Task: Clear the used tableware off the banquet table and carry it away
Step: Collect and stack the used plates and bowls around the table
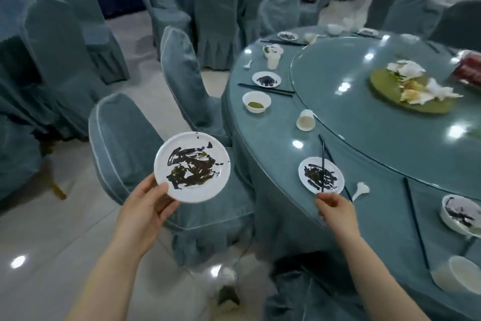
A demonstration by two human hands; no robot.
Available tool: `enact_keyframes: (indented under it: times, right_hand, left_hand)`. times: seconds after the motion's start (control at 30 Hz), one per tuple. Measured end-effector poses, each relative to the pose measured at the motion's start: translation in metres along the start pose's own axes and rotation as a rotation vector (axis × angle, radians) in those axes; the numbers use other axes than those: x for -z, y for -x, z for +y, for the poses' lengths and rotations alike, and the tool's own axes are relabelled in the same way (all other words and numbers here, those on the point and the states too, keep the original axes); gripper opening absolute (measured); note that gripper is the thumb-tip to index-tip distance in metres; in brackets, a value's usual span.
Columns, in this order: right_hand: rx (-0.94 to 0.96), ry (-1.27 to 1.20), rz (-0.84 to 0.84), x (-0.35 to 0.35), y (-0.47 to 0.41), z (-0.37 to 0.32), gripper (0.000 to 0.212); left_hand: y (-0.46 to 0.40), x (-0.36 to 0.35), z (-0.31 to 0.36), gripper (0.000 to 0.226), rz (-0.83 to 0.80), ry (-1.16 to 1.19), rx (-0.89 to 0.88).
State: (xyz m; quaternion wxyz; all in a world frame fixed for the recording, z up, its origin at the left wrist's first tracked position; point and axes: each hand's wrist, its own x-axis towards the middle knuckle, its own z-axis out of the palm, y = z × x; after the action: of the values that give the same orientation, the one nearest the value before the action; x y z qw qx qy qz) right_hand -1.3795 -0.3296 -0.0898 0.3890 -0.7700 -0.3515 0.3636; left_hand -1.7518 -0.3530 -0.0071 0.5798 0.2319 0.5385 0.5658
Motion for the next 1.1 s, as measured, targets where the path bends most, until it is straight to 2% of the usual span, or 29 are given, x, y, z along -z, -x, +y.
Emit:
enact_keyframes:
  times: [0.13,0.23,0.33,0.4,0.53,0.6,0.73,0.93,1.1]
  right_hand:
    - [0.013,0.288,0.153,-0.006,-0.066,-0.006,0.025]
    - [0.000,0.489,0.126,-0.012,-0.100,-0.006,0.027]
    - [-0.094,0.636,0.082,-0.016,-0.118,-0.009,0.034]
    - [-0.115,0.603,0.123,-0.014,-0.124,-0.009,0.036]
    - [-0.134,0.522,0.318,0.005,-0.138,-0.007,0.035]
    - [-0.153,0.550,0.336,0.015,-0.144,-0.001,0.035]
    - [-0.048,0.595,0.382,0.013,-0.143,0.006,0.032]
    - [-0.249,0.554,0.256,0.001,-0.136,0.011,0.019]
    - [-0.225,0.192,0.272,-0.004,-0.140,-0.013,0.032]
  left_hand:
    - [-0.066,-0.040,0.016,0.028,-0.055,-0.061,0.007]
    - [-0.105,-0.066,0.020,0.026,-0.101,-0.087,0.020]
    - [-0.133,-0.085,0.020,0.026,-0.117,-0.100,0.057]
    - [-0.148,-0.097,0.019,0.027,-0.139,-0.114,0.085]
    - [-0.174,-0.119,0.020,0.028,-0.210,-0.168,0.124]
    - [-0.183,-0.127,0.018,0.029,-0.240,-0.192,0.140]
    - [-0.197,-0.139,0.012,0.031,-0.262,-0.206,0.178]
    - [-0.208,-0.147,0.009,0.028,-0.284,-0.219,0.218]
    - [-0.215,-0.149,0.018,0.028,-0.275,-0.198,0.194]
